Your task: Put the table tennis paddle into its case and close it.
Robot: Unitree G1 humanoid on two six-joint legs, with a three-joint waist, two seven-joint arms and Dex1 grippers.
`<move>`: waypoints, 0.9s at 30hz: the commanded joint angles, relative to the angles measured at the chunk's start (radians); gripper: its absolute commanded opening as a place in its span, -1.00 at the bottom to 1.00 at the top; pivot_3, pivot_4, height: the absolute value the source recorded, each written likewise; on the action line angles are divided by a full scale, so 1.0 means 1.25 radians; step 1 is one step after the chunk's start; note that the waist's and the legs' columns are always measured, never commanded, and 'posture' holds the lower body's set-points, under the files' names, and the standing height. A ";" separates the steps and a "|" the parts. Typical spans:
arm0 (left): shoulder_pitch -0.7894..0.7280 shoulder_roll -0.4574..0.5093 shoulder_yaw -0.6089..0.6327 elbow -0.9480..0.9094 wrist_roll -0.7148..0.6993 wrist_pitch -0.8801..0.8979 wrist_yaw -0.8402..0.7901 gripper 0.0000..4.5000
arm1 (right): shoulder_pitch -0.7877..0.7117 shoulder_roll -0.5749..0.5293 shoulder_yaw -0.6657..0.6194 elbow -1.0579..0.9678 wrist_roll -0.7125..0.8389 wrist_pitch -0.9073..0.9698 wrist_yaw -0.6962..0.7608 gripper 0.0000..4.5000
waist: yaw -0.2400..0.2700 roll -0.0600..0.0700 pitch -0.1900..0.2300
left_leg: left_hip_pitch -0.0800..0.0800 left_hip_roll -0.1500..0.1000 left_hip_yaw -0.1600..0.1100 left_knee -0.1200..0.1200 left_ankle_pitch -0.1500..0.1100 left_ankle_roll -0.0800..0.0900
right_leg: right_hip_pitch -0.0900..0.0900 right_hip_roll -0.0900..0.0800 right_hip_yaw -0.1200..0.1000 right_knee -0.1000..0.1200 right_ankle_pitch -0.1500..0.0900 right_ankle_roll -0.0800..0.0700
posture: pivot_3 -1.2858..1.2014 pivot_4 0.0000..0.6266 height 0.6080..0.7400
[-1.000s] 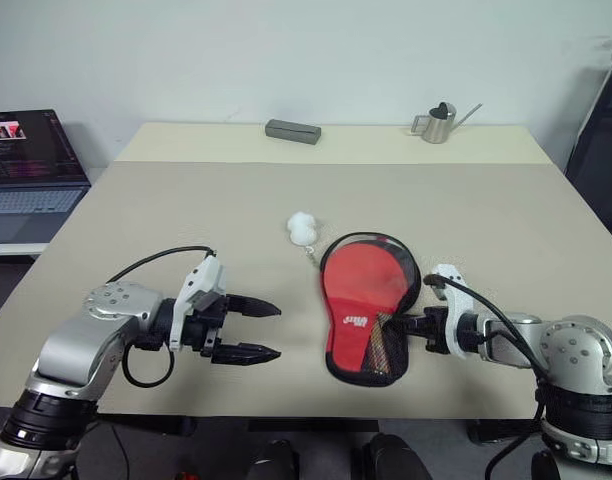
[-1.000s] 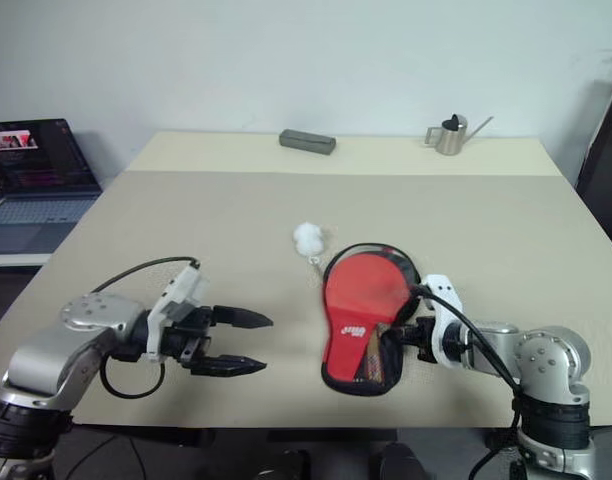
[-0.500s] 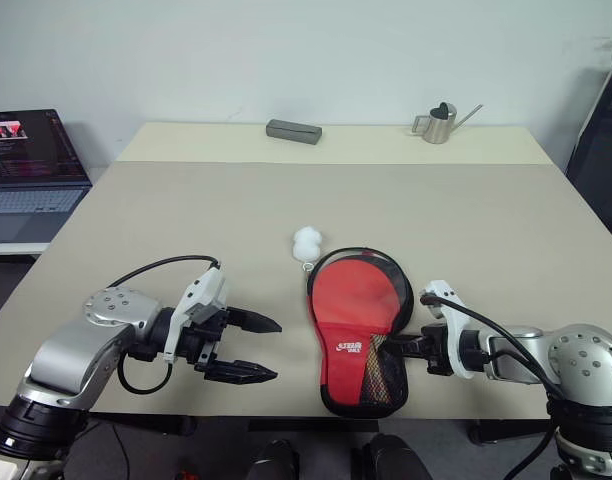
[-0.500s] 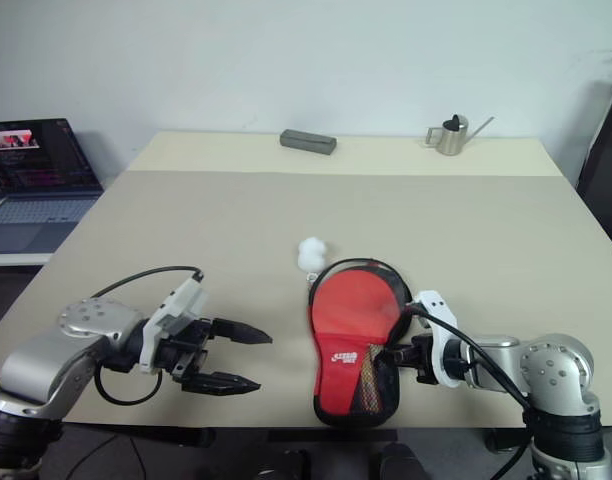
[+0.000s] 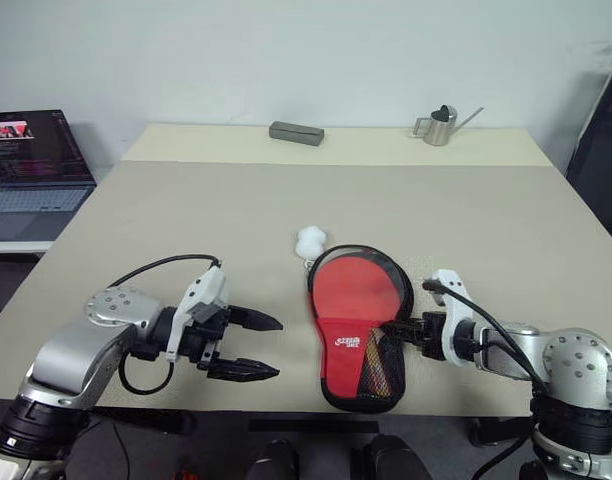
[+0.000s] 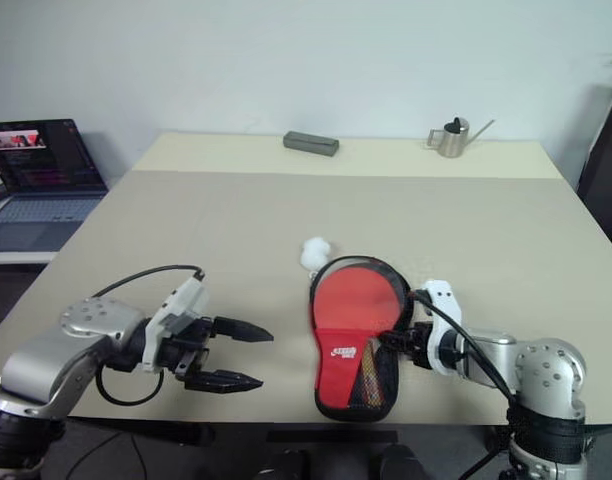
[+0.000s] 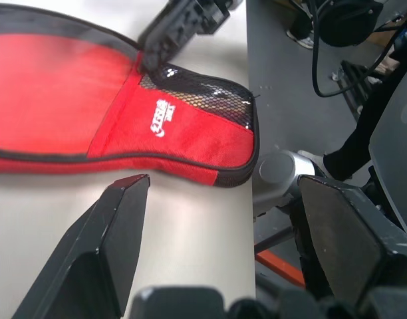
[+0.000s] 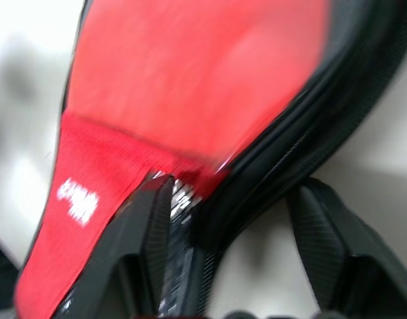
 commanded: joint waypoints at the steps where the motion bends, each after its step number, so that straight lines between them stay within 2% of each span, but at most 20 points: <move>1: -0.001 -0.009 0.000 -0.025 -0.007 -0.013 0.011 0.73 | -0.035 -0.029 -0.050 -0.020 0.032 0.007 -0.008 0.19 | 0.003 0.000 0.000 | 0.000 0.000 0.000 0.000 0.000 0.000 | 0.000 0.000 0.000 0.000 0.000 0.000 | 0.03 -0.52 1.00; 6: 0.000 -0.012 -0.002 -0.026 -0.009 -0.014 0.015 0.73 | -0.046 -0.047 -0.052 -0.019 0.047 0.007 -0.004 0.19 | 0.002 0.000 0.000 | 0.000 0.000 0.000 -0.001 0.000 0.000 | 0.000 0.000 -0.001 0.000 -0.001 -0.001 | 0.03 -0.52 1.00; 10: 0.004 -0.024 -0.006 -0.025 -0.007 -0.019 0.025 0.73 | -0.104 -0.106 -0.043 -0.028 0.090 -0.029 0.094 0.19 | -0.002 0.003 0.002 | -0.001 0.000 0.001 -0.001 0.000 0.000 | -0.001 0.000 0.000 0.000 -0.001 -0.002 | 0.03 -0.52 1.00; 22: 0.005 -0.024 -0.007 -0.025 -0.009 -0.021 0.027 0.73 | -0.094 -0.137 -0.021 -0.022 0.097 -0.062 0.114 0.19 | -0.002 0.003 0.002 | -0.001 0.000 0.000 -0.001 0.000 0.000 | -0.001 0.000 -0.001 0.000 -0.001 -0.002 | 0.03 -0.52 1.00; 23: -0.025 -0.065 0.025 0.020 0.012 -0.039 0.110 0.73 | -0.162 -0.160 0.133 -0.024 -0.043 -0.204 0.258 0.19 | -0.003 0.003 0.002 | -0.001 0.000 0.000 -0.001 0.000 0.000 | -0.001 0.000 -0.001 0.000 -0.001 -0.002 | 0.03 -0.52 1.00; 25: -0.069 -0.125 0.070 0.085 0.039 -0.065 0.226 0.73 | -0.249 -0.190 0.344 -0.019 -0.233 -0.400 0.463 0.19 | -0.010 0.008 0.005 | 0.001 0.000 0.002 -0.001 0.000 0.000 | 0.000 0.000 0.000 0.000 -0.001 0.000 | 0.03 -0.52 1.00; 27: -0.086 -0.148 0.096 0.107 0.035 -0.059 0.262 0.73 | -0.275 -0.185 0.430 0.014 -0.325 -0.509 0.555 0.19 | -0.014 0.005 0.004 | 0.001 0.000 0.005 0.000 0.000 0.000 | -0.001 0.002 -0.002 0.000 0.002 0.003 | 0.03 -0.52 1.00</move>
